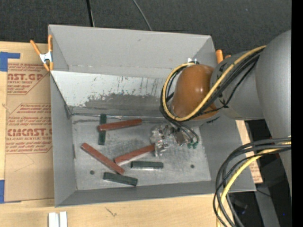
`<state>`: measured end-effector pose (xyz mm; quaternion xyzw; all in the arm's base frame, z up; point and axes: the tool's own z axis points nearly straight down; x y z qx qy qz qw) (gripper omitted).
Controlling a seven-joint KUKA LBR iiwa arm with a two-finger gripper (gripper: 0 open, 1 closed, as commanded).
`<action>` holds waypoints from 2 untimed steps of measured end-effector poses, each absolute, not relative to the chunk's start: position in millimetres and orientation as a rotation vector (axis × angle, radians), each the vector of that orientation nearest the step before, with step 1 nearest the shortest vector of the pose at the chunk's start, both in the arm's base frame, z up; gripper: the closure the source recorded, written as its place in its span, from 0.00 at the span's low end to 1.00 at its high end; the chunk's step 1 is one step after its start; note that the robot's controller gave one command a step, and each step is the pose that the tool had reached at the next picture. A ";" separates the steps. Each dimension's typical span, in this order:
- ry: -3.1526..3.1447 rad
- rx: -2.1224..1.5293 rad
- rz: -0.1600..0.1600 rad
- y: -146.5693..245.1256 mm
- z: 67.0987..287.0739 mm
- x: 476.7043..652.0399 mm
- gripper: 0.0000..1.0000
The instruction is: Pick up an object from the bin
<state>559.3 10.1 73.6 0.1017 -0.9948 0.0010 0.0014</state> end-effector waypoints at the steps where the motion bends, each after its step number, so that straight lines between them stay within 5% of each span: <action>1: -3.123 0.319 0.003 10.2 73.5 559.2 1.00; 2: -3.120 0.443 0.001 19.2 248.6 567.7 1.00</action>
Offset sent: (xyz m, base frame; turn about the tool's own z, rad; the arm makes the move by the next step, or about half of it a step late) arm 0.0063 0.0079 0.1720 -0.0780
